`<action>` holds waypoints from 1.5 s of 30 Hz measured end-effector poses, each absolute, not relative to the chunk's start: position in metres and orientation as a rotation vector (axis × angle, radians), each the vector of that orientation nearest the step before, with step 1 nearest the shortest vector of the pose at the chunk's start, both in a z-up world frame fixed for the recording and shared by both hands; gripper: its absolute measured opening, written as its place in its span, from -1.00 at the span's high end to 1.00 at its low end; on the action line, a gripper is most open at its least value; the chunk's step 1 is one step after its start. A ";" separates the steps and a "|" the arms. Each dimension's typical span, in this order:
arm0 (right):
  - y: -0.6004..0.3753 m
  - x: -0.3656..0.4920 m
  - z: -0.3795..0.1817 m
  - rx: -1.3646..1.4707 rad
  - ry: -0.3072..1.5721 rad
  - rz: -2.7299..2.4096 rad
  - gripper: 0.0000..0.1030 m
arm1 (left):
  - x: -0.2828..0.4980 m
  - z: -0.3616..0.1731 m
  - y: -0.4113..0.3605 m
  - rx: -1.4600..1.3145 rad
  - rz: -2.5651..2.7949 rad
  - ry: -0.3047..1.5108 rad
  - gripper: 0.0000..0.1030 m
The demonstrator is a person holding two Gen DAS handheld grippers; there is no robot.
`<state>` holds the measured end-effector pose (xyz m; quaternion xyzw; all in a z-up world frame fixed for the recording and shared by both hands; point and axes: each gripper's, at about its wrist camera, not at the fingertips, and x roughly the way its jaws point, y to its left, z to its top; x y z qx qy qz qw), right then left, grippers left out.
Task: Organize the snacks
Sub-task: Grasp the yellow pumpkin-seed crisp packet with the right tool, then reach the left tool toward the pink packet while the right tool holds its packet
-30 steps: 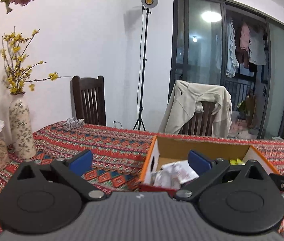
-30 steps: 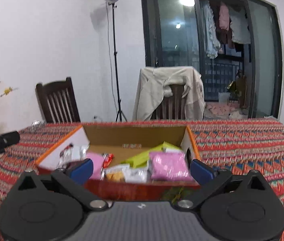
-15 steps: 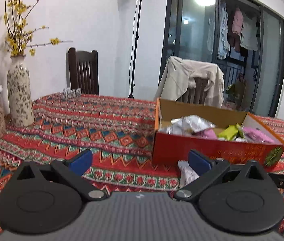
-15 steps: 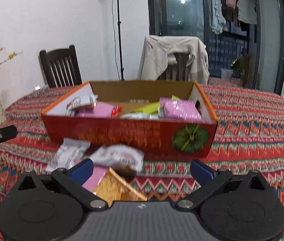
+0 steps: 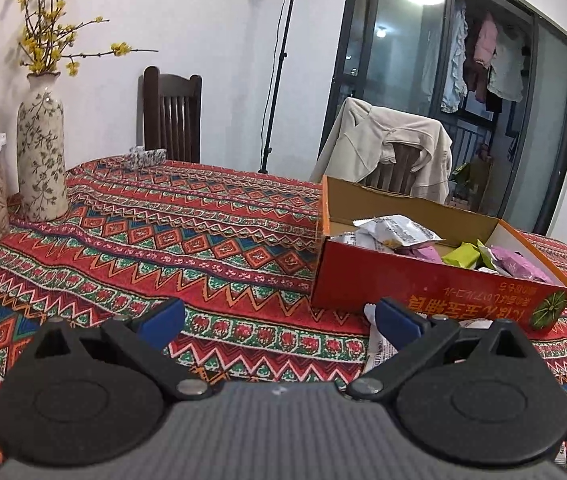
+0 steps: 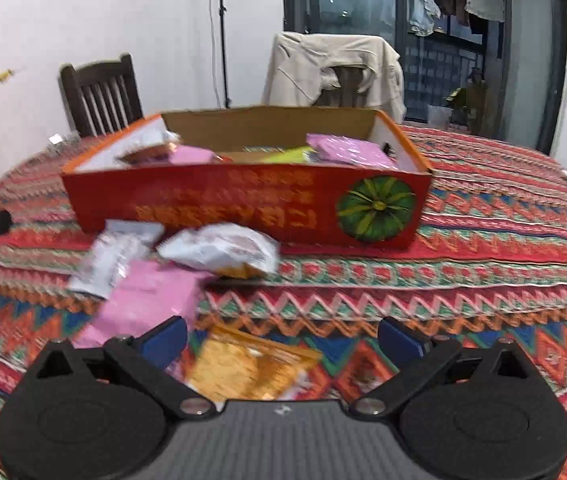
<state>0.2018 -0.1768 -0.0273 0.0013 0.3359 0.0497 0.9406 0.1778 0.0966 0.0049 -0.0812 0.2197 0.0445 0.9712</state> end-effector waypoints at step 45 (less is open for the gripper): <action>-0.239 0.204 -0.017 0.010 0.433 0.112 0.22 | 0.195 -0.010 0.101 -0.167 0.139 0.537 -1.00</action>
